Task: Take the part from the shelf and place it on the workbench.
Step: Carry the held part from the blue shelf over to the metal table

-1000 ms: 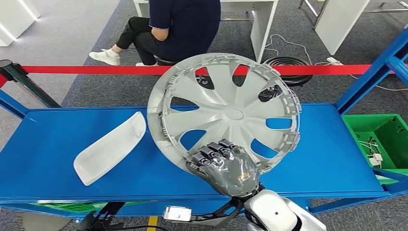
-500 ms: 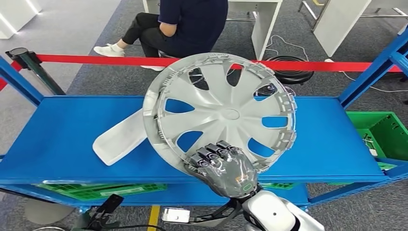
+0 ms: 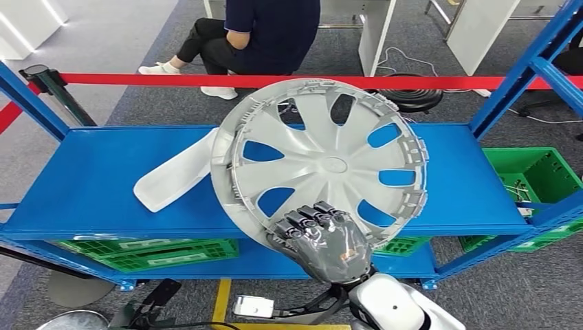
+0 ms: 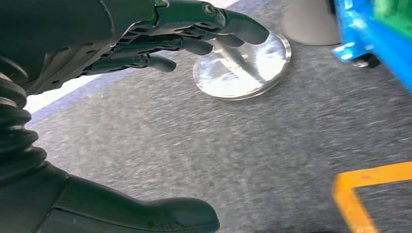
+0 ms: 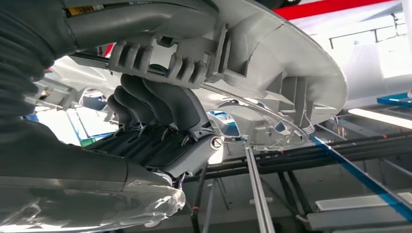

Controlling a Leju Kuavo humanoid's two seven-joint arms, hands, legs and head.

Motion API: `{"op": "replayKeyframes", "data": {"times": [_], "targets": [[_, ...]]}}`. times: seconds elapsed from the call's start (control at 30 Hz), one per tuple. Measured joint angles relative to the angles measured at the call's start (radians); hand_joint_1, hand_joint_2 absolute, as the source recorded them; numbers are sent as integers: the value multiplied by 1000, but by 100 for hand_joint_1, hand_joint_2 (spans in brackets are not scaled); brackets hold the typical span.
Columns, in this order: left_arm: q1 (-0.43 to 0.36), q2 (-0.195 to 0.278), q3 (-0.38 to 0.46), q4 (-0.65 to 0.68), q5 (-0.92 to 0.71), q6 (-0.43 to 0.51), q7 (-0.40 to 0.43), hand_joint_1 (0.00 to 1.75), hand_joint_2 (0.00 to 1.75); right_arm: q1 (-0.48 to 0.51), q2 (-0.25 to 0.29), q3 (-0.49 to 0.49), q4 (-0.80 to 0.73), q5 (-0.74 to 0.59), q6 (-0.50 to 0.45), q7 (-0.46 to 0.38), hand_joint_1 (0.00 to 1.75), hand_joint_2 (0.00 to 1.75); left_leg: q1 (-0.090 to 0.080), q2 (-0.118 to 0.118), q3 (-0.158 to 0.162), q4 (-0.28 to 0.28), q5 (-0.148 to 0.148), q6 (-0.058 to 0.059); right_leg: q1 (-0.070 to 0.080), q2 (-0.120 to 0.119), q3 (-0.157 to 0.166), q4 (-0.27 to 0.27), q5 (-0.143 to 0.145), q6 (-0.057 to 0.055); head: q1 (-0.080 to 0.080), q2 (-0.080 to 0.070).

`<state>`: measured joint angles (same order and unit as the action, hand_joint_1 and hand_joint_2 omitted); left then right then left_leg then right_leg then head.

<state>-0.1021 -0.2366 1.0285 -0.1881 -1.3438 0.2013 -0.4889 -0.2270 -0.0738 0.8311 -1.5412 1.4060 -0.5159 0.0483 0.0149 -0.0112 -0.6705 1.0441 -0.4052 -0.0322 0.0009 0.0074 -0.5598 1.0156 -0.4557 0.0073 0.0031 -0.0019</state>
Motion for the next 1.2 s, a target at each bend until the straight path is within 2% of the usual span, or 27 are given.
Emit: {"op": "replayKeyframes", "data": {"times": [0.1, 0.13, 0.17, 0.2, 0.23, 0.27, 0.33, 0.37, 0.43, 0.47, 0.5, 0.6, 0.63, 0.67, 0.7, 0.77, 0.8, 0.83, 0.87, 0.93, 0.97, 1.0, 1.03, 1.1, 1.13, 1.17, 1.2], "targets": [[0, 0, 0, 0, 0, 0, 0, 0, 175, 2, 4, 0, 1, 0, -2, 0, 175, 175, 1, 1, -42, 166, -136, -8, -2, -2, -38, -2, 33, -9, -4, 0], [0, 0, 0, 0, 0, 1, 1, 0, 175, 3, 5, 0, 1, 0, -2, 0, 175, 175, 1, 1, -46, 213, -151, -9, -2, -2, -52, -1, 44, -9, -4, 0], [0, 1, 0, 0, 0, 1, 1, 0, 175, 4, 5, 0, 2, -1, -2, 0, 175, 175, 1, 1, -38, 236, -143, -10, -2, -2, -67, -1, 56, -9, -5, 0], [-1, 1, 0, 0, 0, 1, 1, 0, 175, 4, 5, 0, 3, -1, -2, 0, 175, 175, 1, 1, -16, 227, -118, -10, -2, -3, -82, 0, 67, -7, -5, 0], [-1, 2, 0, 0, 0, 1, 1, 0, 175, 5, 5, 0, 3, -1, -2, 0, 175, 175, 1, 2, 22, 186, -92, -10, -3, -2, -95, 0, 79, -4, -5, 0], [-2, 2, 0, 0, 0, 2, 1, 0, 175, 5, 5, 0, 3, -1, -2, 0, 175, 175, 2, 2, 71, 124, -80, -10, -2, -2, -107, 2, 89, 1, -5, 0], [-5, 1, -1, 0, 0, 2, 2, 0, 175, 5, 5, -2, 3, -2, -3, 1, 175, 175, 1, 0, 151, 1, -94, -1, 1, -2, -123, 5, 107, 12, -6, 0], [-5, 0, -1, 0, -1, 2, 2, 0, 175, 5, 6, -2, 3, -3, -3, 1, 175, 175, -1, -1, 167, -31, -106, 7, 3, -2, -127, 5, 117, 17, -7, 0], [-2, 0, -1, 0, -1, 2, 2, 0, 175, 7, 6, -3, 4, -5, -4, 1, 175, 175, -3, 0, 161, -43, -100, 26, 1, -2, -130, 0, 132, 27, -7, 0], [0, 1, -1, 0, -1, 3, 2, 0, 175, 8, 6, -3, 4, -7, -4, 1, 175, 175, -3, 1, 155, -43, -91, 36, -1, -2, -136, 7, 120, 32, -7, 0], [1, 1, -1, 0, -1, 3, 3, 0, 175, 9, 6, -4, 5, -9, -5, 1, 175, 175, -2, 3, 147, -43, -81, 44, -3, -2, -145, 30, 91, 38, -6, 0], [2, 2, -1, 0, -1, 3, 3, 0, 175, 11, 6, -5, 6, -12, -6, 1, 175, 175, -3, 4, 115, -43, -50, 55, -4, -3, -190, 205, -46, 48, -2, 0], [2, 2, -1, 0, -1, 3, 3, 0, 175, 12, 6, -5, 7, -12, -7, 1, 175, 175, -5, 5, 103, -42, -41, 56, -4, -3, -197, 260, -69, 49, -1, 0], [2, 3, -1, 0, -1, 3, 3, 0, 175, 15, 6, -6, 7, -13, -8, 1, 175, 175, -6, 5, 91, -42, -31, 55, -4, -3, -191, 287, -71, 48, -2, 0], [2, 4, -1, 0, -1, 3, 3, 0, 175, 17, 6, -6, 8, -14, -8, 1, 175, 175, -7, 5, 78, -42, -21, 55, -3, -3, -166, 279, -54, 45, -1, 0], [2, 4, -1, 0, -1, 3, 3, 0, 175, 20, 6, -8, 8, -16, -10, 1, 175, 175, -8, 5, 57, -41, -3, 50, 0, -2, -71, 166, -20, 34, -2, 0], [2, 3, -1, 0, -1, 3, 3, 0, 175, 20, 8, -10, 8, -16, -12, 1, 175, 175, -9, 5, 49, -41, 5, 46, 3, -2, -17, 90, -20, 28, -2, 0], [2, 3, -1, 0, -1, 4, 3, 0, 175, 21, 10, -12, 8, -16, -13, 1, 175, 175, -9, 4, 44, -42, 14, 41, 6, -1, 21, 34, -26, 24, -3, 0], [2, 3, -1, 0, -1, 4, 3, 0, 175, 21, 12, -14, 8, -16, -14, 1, 175, 175, -7, 5, 40, -42, 23, 34, 10, 0, 42, -1, -36, 20, -2, 0], [3, 2, -1, 0, -1, 4, 3, 0, 175, 22, 13, -16, 8, -16, -16, 1, 175, 175, -3, 5, 35, -46, 38, 20, 13, 0, 38, -12, -25, 11, -2, 0], [4, 1, -1, 0, -1, 4, 3, 0, 175, 22, 14, -16, 8, -16, -17, 1, 175, 175, -2, 5, 31, -43, 33, 13, 13, -1, 31, -17, -15, 4, -2, 0], [5, 1, -1, 0, -1, 4, 3, 0, 175, 22, 15, -16, 8, -16, -18, 1, 175, 175, -2, 5, 23, -28, 12, 7, 11, -2, 23, -21, -3, -4, -4, 0], [5, 2, -1, 0, -1, 4, 3, 0, 175, 22, 16, -16, 8, -16, -18, 1, 175, 175, -2, 5, 11, 4, -26, 1, 8, -4, 12, -25, 10, -11, -6, 0], [5, 2, -1, 0, -1, 5, 3, 0, 175, 23, 19, -17, 8, -16, -19, 1, 175, 175, -1, 5, -21, 123, -122, -8, 8, -5, -15, -26, 34, -17, -10, 0], [5, 2, -1, 0, -1, 5, 3, 0, 175, 24, 19, -17, 8, -16, -19, 1, 175, 175, -1, 5, -32, 183, -150, -12, 8, -5, -32, -25, 47, -18, -11, 0], [5, 2, -1, 0, -1, 5, 3, 0, 175, 24, 19, -17, 8, -16, -19, 1, 175, 175, -1, 5, -33, 222, -154, -14, 8, -5, -49, -25, 61, -17, -11, 0], [5, 3, -1, 0, -1, 5, 3, 0, 175, 25, 19, -17, 8, -16, -19, 1, 175, 175, 0, 5, -20, 232, -135, -15, 8, -5, -66, -24, 74, -16, -12, 0]]}}
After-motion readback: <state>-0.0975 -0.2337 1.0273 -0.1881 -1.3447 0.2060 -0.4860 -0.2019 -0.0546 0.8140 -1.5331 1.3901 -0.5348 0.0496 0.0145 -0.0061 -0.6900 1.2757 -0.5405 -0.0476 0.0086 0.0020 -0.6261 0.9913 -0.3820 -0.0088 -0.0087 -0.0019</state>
